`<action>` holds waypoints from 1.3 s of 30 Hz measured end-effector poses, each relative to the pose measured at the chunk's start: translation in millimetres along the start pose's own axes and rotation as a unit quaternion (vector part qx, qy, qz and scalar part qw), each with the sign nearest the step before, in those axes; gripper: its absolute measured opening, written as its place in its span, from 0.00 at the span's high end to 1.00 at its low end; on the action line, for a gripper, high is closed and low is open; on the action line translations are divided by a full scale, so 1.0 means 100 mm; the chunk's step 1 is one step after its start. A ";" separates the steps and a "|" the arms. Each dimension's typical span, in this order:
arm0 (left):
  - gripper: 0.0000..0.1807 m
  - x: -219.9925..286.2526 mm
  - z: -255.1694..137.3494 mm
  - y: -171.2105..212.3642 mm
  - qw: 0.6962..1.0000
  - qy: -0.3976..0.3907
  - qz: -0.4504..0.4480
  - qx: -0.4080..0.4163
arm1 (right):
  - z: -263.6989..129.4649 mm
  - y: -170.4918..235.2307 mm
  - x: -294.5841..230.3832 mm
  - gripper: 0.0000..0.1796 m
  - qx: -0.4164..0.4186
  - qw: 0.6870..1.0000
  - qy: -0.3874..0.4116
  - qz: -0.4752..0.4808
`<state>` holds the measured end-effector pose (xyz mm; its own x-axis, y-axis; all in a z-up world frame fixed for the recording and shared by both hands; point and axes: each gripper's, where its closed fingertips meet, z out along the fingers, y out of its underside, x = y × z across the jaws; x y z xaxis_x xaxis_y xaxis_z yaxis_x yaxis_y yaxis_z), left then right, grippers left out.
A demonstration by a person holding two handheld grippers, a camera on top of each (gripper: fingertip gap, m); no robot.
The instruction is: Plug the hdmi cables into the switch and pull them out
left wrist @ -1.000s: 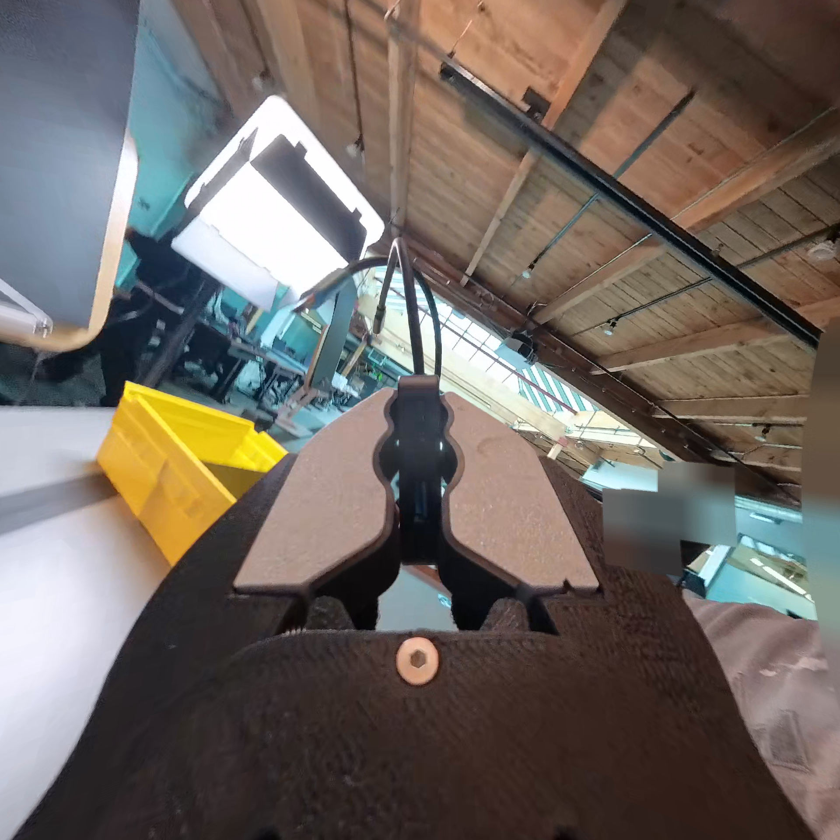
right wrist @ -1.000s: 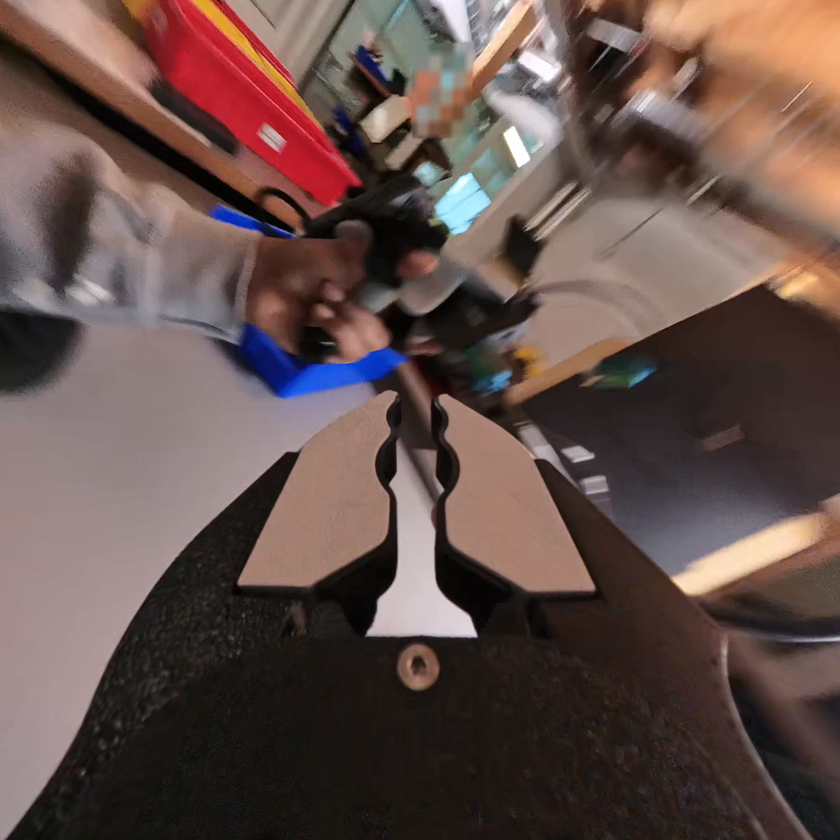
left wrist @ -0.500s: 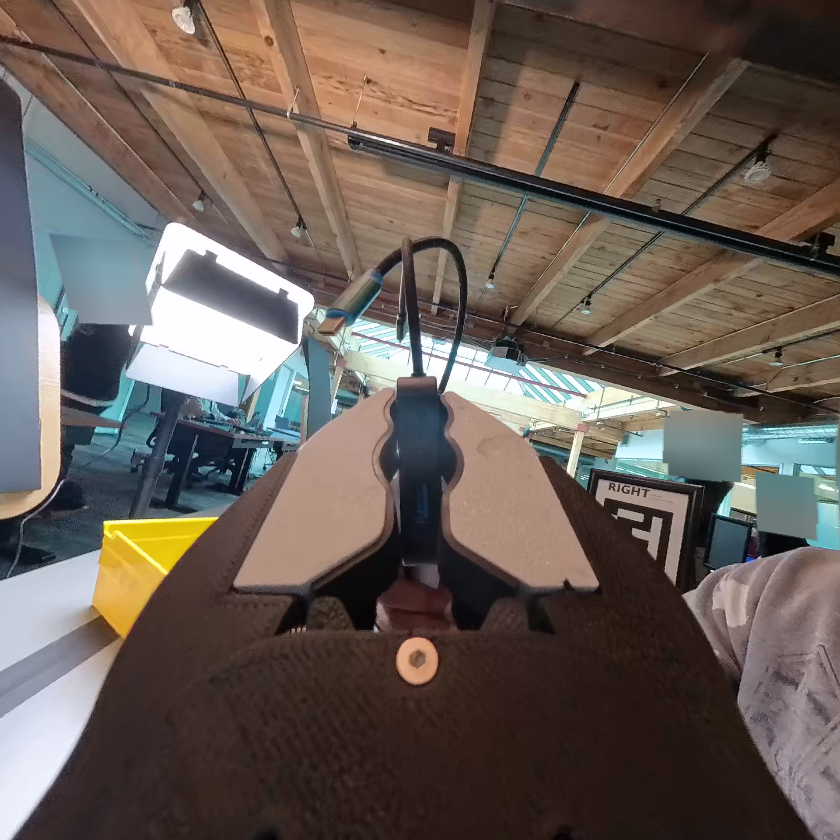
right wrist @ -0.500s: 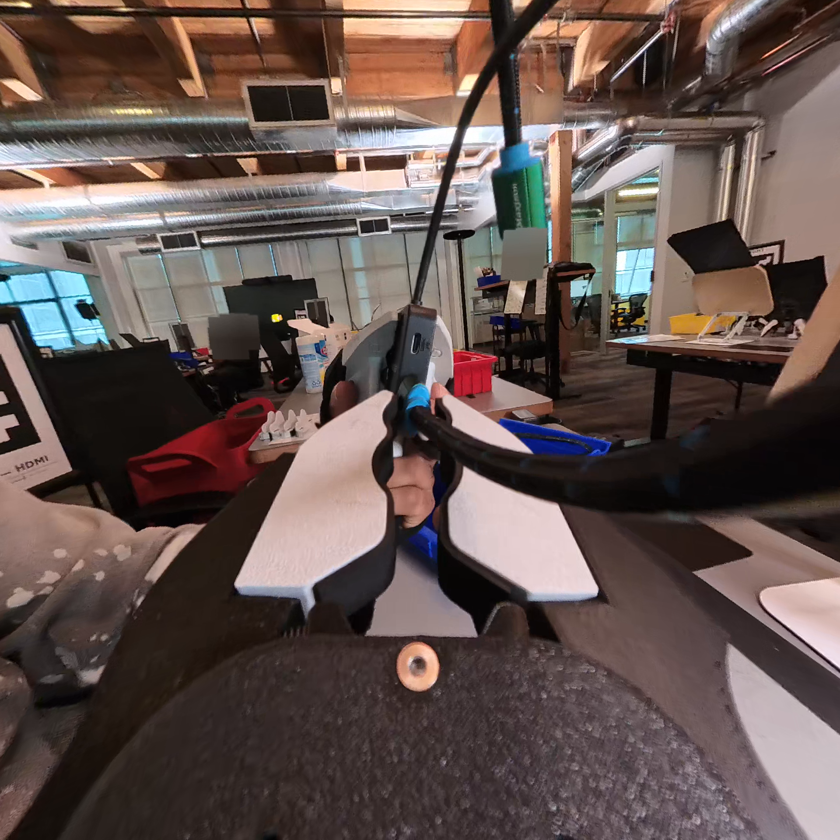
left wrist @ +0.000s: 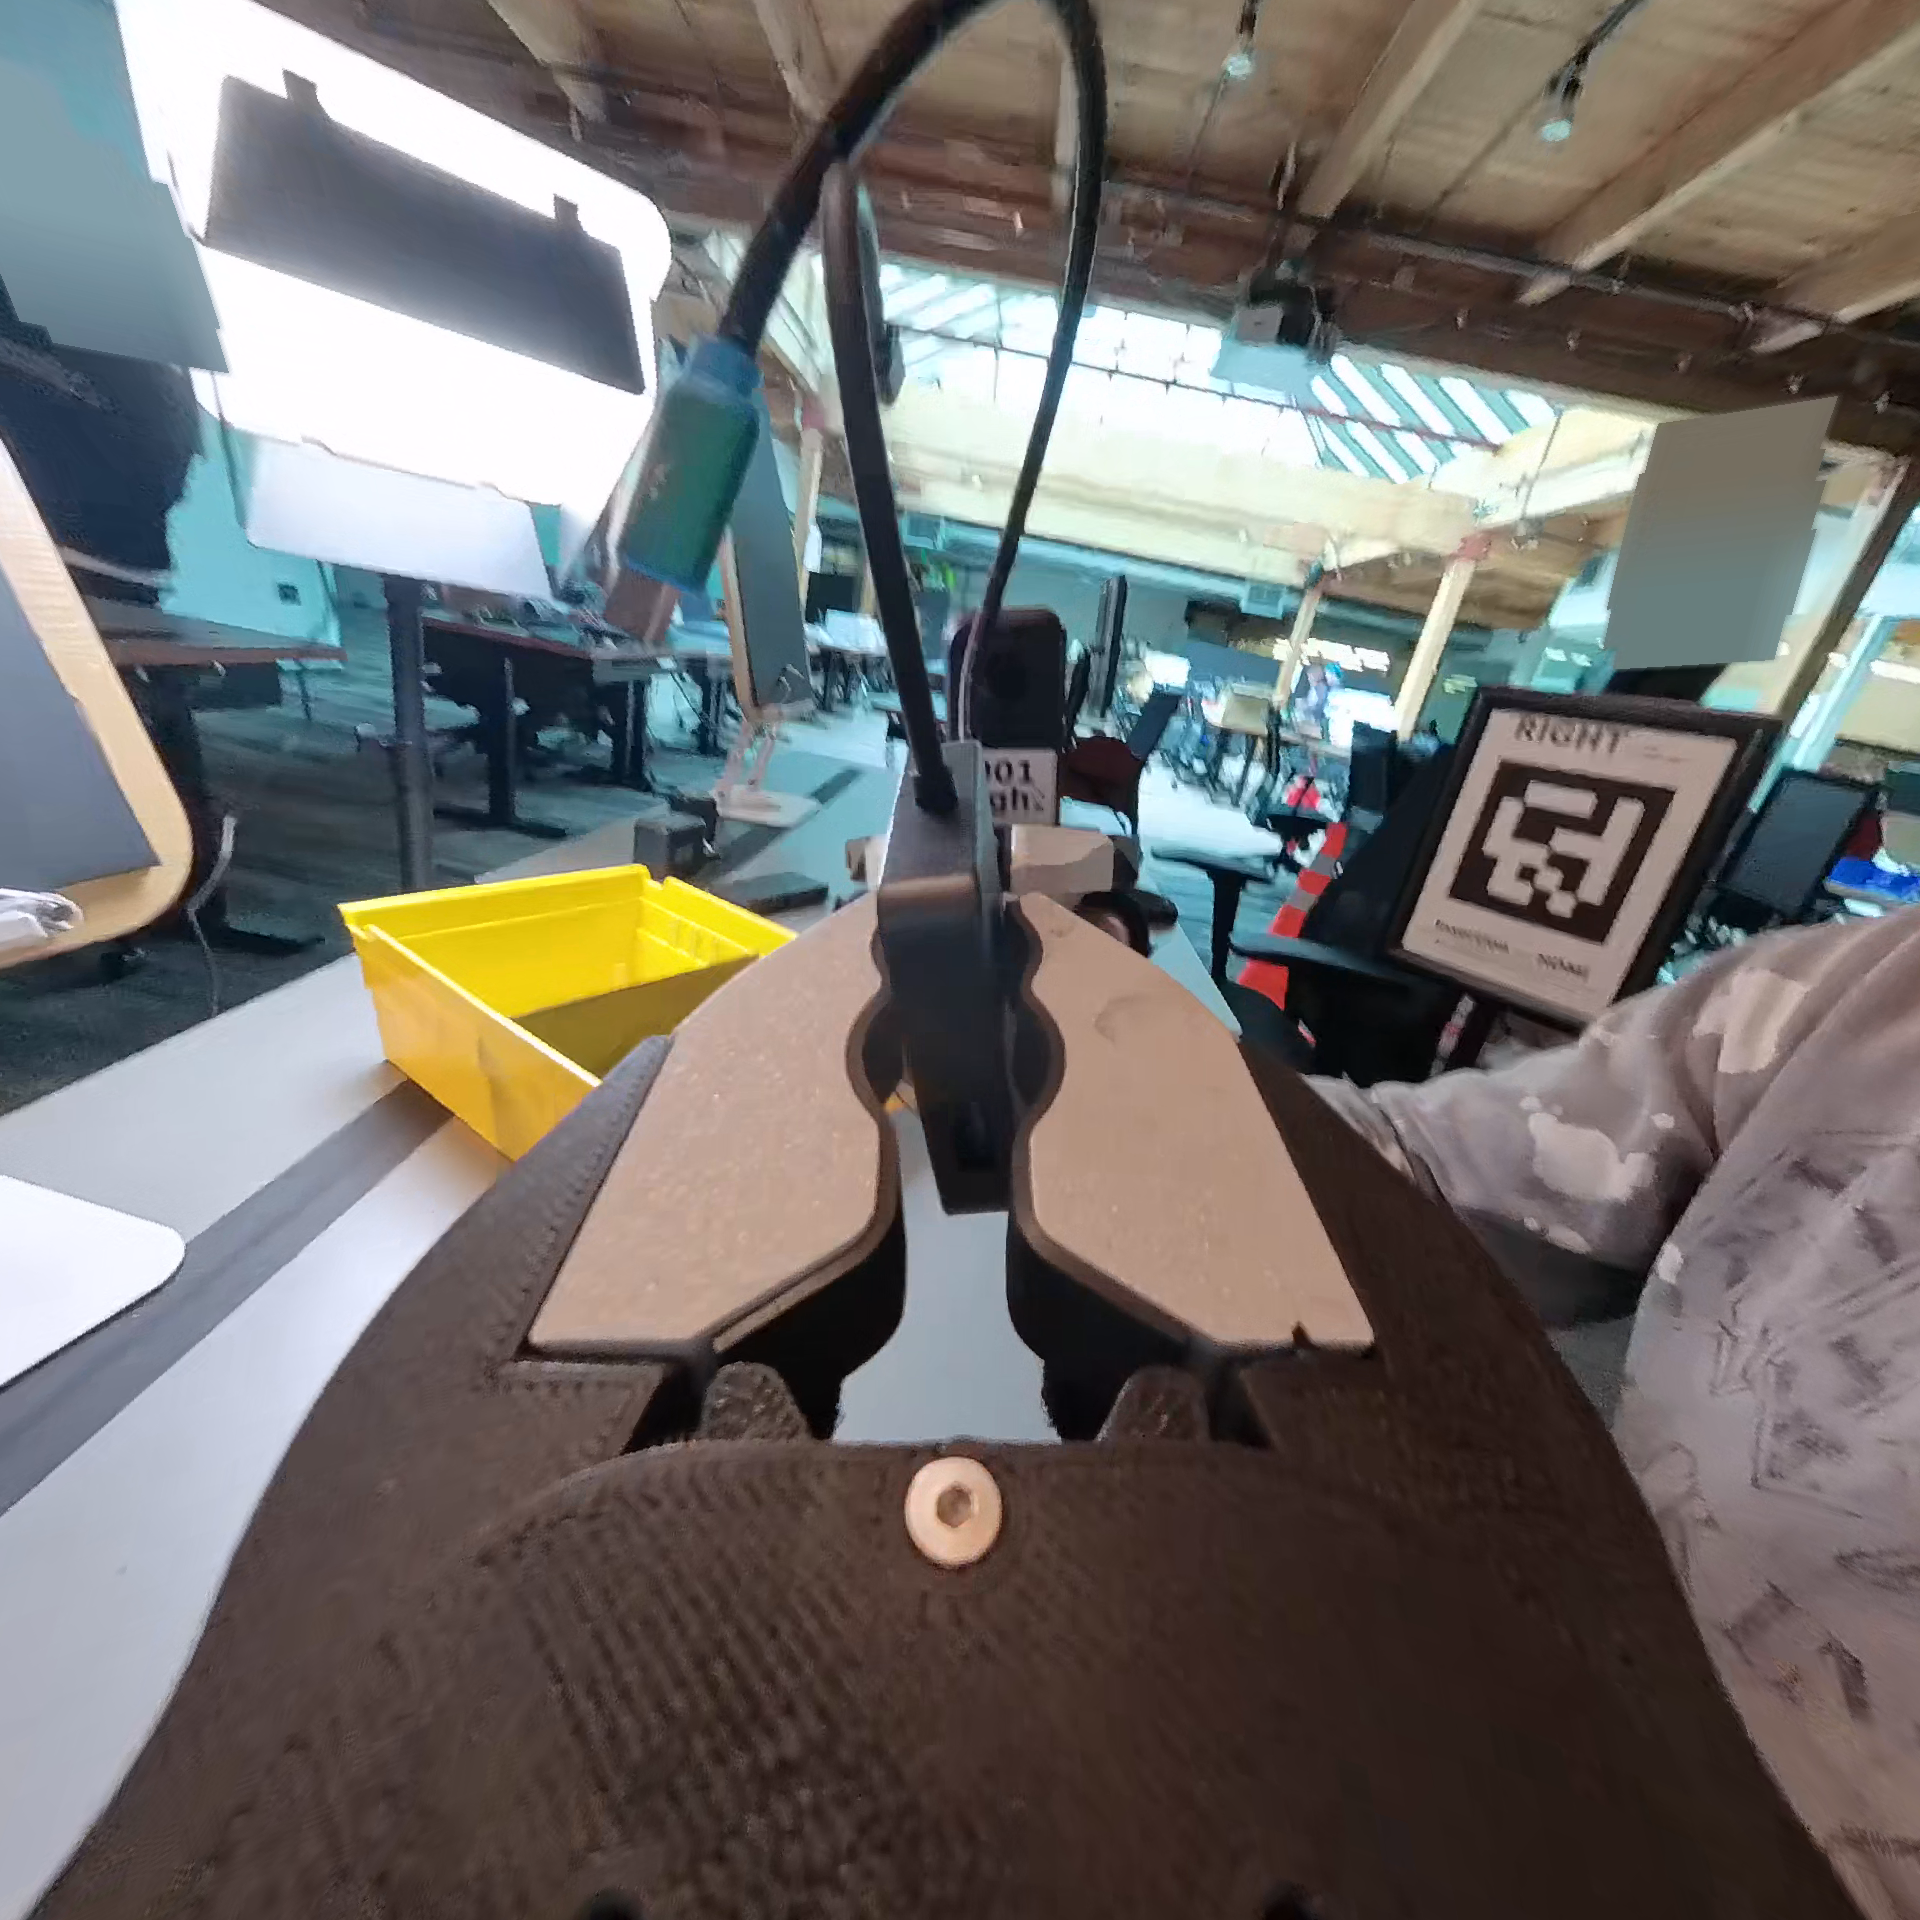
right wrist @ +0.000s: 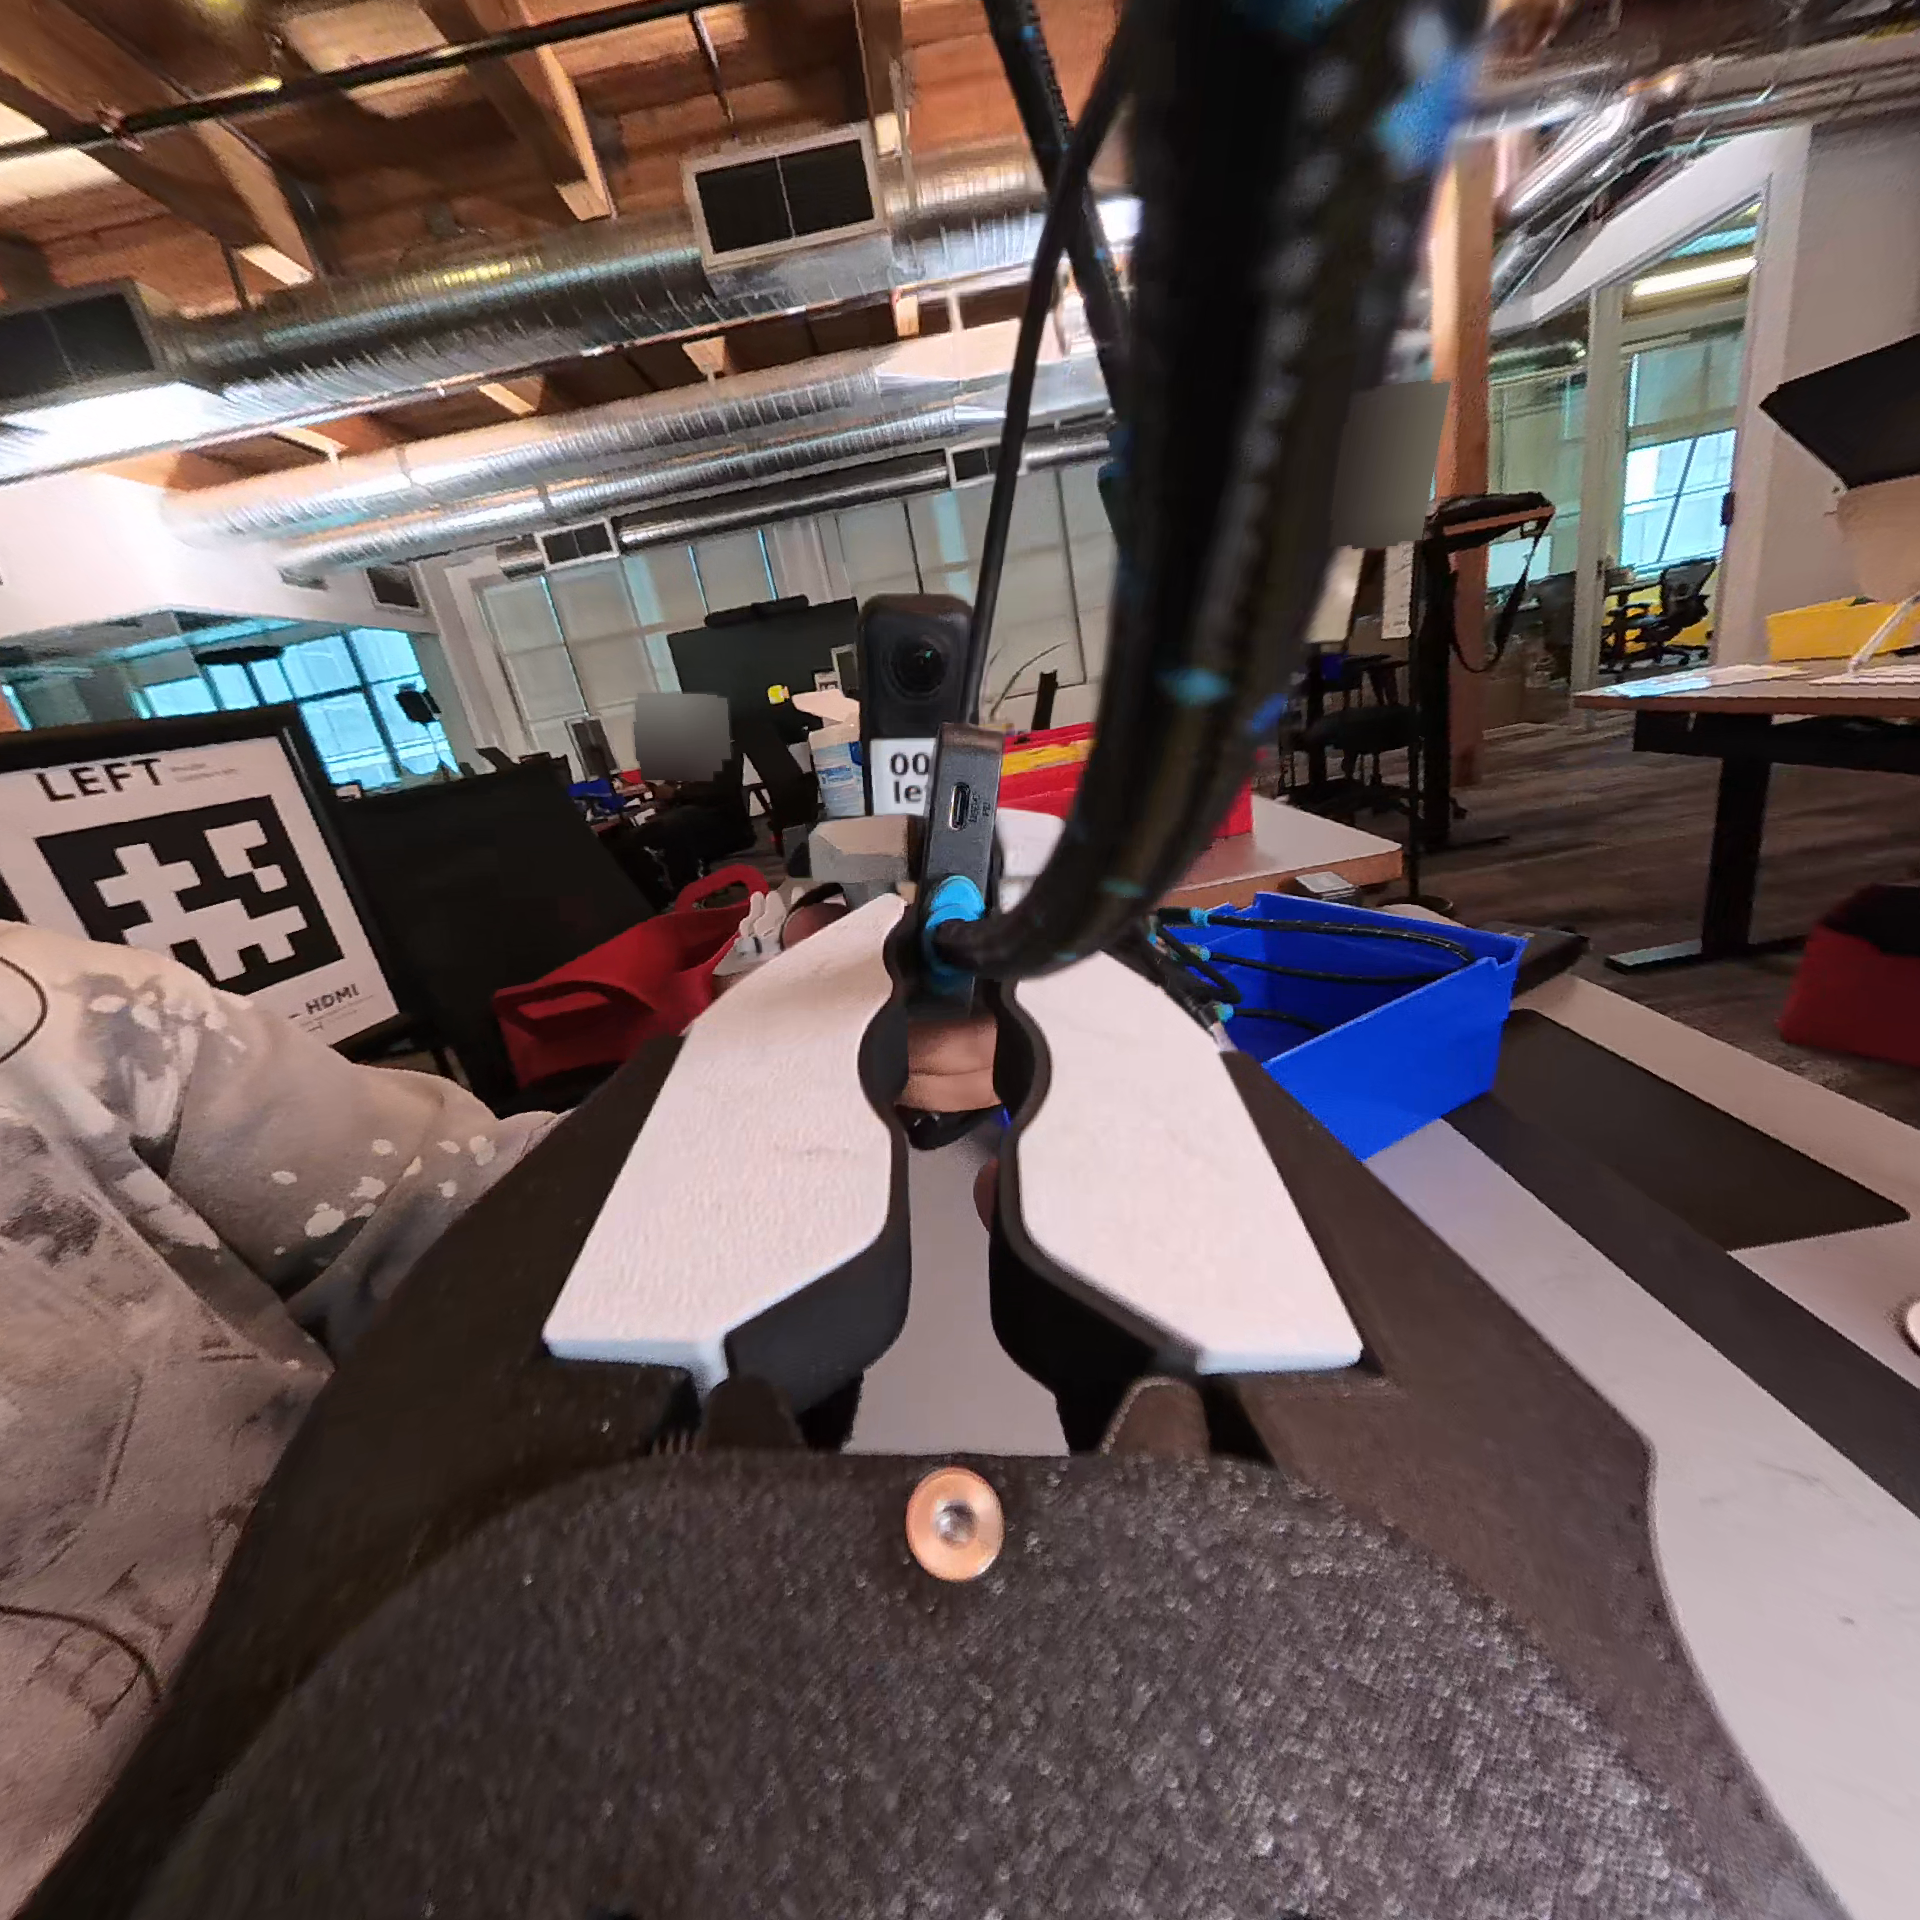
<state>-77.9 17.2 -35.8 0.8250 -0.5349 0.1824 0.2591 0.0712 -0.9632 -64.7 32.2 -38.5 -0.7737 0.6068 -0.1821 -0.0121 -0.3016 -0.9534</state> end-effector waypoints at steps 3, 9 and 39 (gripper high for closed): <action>0.92 0.02 0.01 0.12 0.999 0.006 0.017 -0.040 | 0.02 0.07 0.00 0.94 -0.015 1.000 -0.002 -0.007; 0.92 0.06 -0.02 0.15 0.997 0.025 0.026 -0.066 | 0.03 0.12 -0.05 0.94 -0.042 0.998 -0.009 -0.042; 0.92 -0.15 -0.63 -0.43 0.995 -0.096 0.016 -0.011 | -3.42 0.69 1.48 0.94 -0.674 0.548 0.495 -0.008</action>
<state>-133.3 -30.9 -10.0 0.9139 -0.3619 0.1838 0.2218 0.0661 -0.9728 36.9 352.8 -213.1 -0.0499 0.9046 0.4234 0.9815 0.1228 -0.1467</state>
